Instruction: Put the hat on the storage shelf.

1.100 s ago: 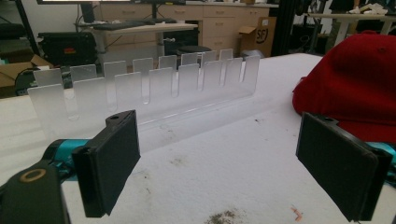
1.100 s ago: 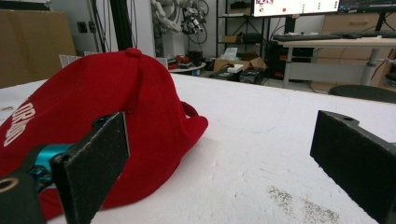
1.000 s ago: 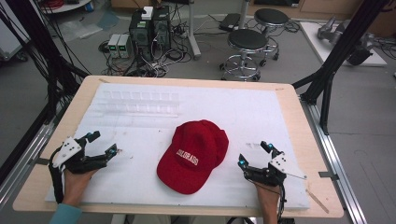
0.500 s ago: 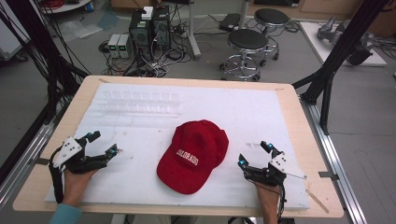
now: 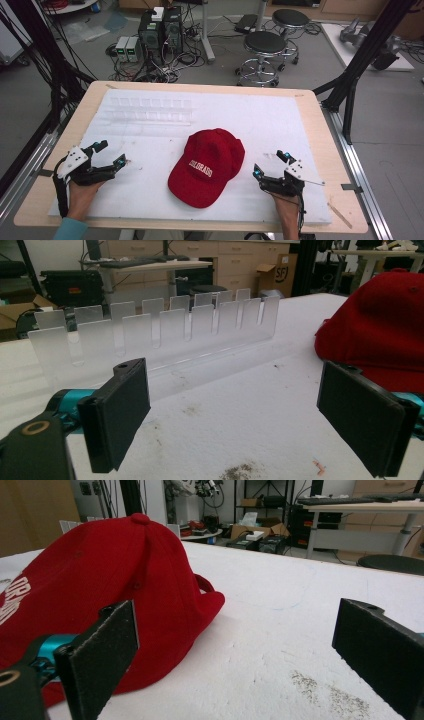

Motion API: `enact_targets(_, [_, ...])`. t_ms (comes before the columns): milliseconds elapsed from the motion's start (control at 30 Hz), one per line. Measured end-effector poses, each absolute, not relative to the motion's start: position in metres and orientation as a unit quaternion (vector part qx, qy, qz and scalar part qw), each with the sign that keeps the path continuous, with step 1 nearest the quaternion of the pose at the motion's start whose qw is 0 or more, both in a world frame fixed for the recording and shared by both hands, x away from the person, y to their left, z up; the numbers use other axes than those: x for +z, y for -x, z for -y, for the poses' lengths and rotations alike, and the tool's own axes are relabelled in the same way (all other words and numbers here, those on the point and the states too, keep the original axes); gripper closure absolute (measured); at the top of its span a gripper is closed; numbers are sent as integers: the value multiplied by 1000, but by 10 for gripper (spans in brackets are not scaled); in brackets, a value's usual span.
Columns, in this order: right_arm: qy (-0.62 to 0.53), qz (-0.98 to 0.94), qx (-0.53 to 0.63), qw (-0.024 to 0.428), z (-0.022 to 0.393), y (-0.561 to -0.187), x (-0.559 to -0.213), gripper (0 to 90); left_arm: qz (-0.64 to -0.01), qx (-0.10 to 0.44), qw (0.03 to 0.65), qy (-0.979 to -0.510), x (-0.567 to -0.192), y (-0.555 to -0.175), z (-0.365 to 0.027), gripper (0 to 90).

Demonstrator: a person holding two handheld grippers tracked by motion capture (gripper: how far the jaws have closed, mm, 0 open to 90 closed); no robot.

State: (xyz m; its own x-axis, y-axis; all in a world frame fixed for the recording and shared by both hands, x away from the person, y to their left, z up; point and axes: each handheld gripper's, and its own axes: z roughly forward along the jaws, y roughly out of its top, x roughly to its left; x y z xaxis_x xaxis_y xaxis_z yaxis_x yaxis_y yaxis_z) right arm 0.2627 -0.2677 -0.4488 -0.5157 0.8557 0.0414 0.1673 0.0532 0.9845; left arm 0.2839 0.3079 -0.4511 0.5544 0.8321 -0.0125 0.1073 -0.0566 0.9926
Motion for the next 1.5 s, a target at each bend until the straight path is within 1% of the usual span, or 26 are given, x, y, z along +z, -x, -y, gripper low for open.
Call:
enact_targets(133, [-380, -659, 572, 306, 267, -263, -443, 35, -357, 309, 587, -658, -451, -284, -308, 138])
enact_targets(400, [-369, -677, 563, 297, 259, -269, -421, 44, -358, 308, 587, -658, -451, -284, -308, 138])
enact_targets(500, [-364, -688, 557, 290, 256, -276, -410, 69, -360, 309, 586, -658, -451, -284, -309, 138])
enact_targets(900, [-334, -737, 534, 245, 233, -298, -381, 72, -364, 304, 586, -658, -451, -285, -309, 138])
enact_targets(1000, [-324, -754, 520, 235, 226, -308, -375, 72, -363, 304, 586, -658, -451, -285, -309, 138])
enact_targets(1033, [-321, -761, 515, 229, 223, -313, -374, 90, -363, 304, 586, -657, -451, -285, -309, 138])
enact_targets(1067, [-316, -770, 507, 222, 222, -318, -374, 156, -363, 304, 586, -657, -451, -285, -309, 138])
enact_targets(1100, [-306, -779, 504, 215, 221, -323, -374, 172, -363, 303, 587, -657, -451, -285, -309, 138])
enact_targets(1200, [-308, -788, 493, 203, 220, -332, -378, 172, -364, 302, 587, -657, -451, -285, -309, 138])
enact_targets(1233, [-314, -795, 482, 191, 218, -338, -383, 172, -365, 302, 589, -655, -451, -285, -309, 138])
enact_targets(1300, [-314, -800, 475, 189, 217, -341, -386, 173, -366, 301, 589, -655, -451, -286, -310, 138])
enact_targets(1467, [-314, -812, 460, 173, 212, -349, -394, 245, -369, 298, 587, -656, -451, -287, -310, 138])
enact_targets(1500, [-314, -812, 460, 173, 212, -349, -394, 245, -369, 298, 587, -656, -451, -287, -310, 138])
